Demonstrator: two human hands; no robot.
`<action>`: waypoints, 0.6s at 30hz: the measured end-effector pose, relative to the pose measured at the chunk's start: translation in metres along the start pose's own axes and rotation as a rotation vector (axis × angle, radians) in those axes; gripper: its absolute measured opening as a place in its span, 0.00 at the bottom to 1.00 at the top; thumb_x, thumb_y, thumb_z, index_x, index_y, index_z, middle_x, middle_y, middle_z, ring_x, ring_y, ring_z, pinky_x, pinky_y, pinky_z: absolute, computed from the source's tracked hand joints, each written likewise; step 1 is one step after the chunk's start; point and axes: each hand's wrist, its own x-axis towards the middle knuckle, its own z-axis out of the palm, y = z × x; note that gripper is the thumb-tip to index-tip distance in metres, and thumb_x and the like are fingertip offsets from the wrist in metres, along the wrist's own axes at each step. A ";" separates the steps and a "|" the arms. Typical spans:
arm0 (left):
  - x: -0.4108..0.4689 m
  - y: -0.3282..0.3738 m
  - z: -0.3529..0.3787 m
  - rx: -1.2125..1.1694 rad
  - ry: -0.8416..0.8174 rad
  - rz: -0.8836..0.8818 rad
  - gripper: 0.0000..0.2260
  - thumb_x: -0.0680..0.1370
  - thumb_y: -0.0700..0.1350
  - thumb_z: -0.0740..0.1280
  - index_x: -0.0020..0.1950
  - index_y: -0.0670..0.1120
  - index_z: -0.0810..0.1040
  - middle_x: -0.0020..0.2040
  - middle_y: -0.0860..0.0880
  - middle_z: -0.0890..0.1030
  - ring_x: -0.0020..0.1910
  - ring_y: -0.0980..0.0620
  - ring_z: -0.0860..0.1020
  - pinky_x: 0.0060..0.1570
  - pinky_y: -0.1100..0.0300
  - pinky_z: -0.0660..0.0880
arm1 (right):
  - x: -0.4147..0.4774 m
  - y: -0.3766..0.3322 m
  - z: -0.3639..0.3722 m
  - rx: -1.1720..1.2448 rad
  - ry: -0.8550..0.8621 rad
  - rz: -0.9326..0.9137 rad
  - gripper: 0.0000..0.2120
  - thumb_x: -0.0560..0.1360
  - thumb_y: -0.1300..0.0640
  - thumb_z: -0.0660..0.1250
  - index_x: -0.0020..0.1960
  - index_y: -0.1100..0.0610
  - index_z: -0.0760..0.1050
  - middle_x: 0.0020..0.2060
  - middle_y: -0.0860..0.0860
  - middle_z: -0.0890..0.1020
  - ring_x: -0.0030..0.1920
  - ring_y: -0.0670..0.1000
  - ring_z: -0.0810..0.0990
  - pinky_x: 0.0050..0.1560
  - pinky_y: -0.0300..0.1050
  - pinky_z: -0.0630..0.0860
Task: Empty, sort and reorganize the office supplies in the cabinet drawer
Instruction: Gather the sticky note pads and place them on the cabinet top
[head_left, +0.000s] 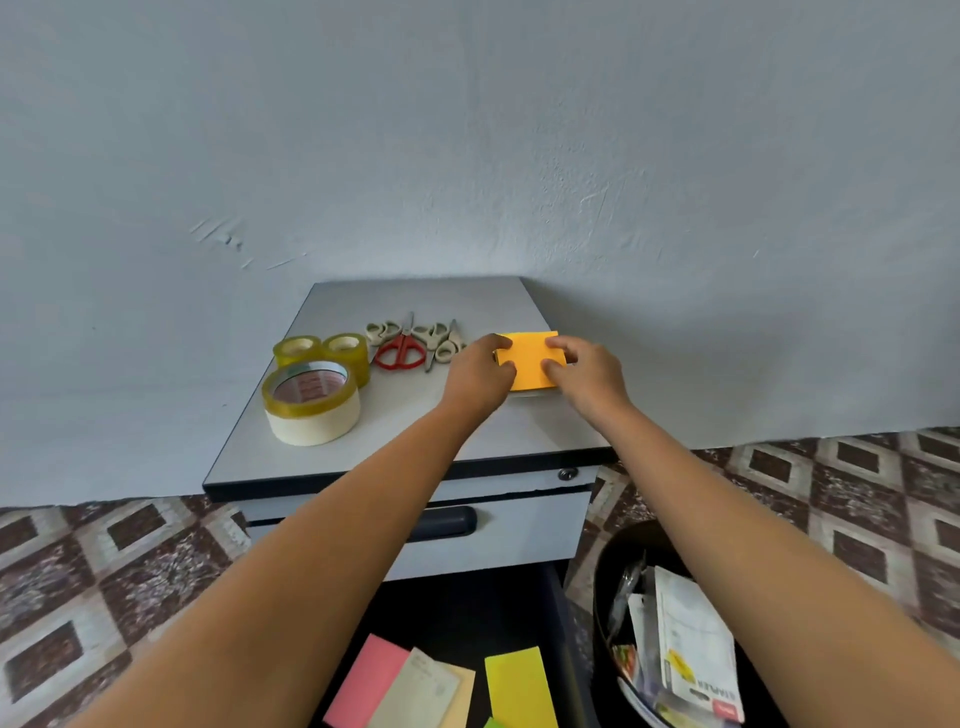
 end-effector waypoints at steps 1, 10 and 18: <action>0.006 0.000 0.002 0.010 -0.008 -0.011 0.17 0.77 0.39 0.62 0.66 0.43 0.73 0.58 0.41 0.76 0.44 0.44 0.77 0.44 0.60 0.73 | 0.007 0.001 0.001 -0.012 -0.005 0.005 0.18 0.77 0.57 0.64 0.67 0.55 0.73 0.64 0.55 0.75 0.61 0.54 0.75 0.54 0.37 0.67; 0.046 0.001 0.009 0.084 -0.077 -0.041 0.18 0.77 0.40 0.63 0.67 0.44 0.73 0.64 0.42 0.75 0.55 0.42 0.78 0.57 0.54 0.75 | 0.049 0.010 0.006 -0.092 -0.032 0.027 0.18 0.77 0.57 0.64 0.66 0.56 0.73 0.64 0.55 0.76 0.62 0.55 0.74 0.60 0.41 0.67; 0.048 -0.009 0.020 0.127 -0.064 -0.031 0.18 0.78 0.43 0.62 0.68 0.44 0.72 0.66 0.42 0.73 0.61 0.45 0.74 0.55 0.62 0.69 | 0.049 0.026 0.014 -0.089 -0.071 0.023 0.17 0.79 0.54 0.62 0.67 0.56 0.73 0.66 0.55 0.75 0.65 0.55 0.72 0.61 0.41 0.66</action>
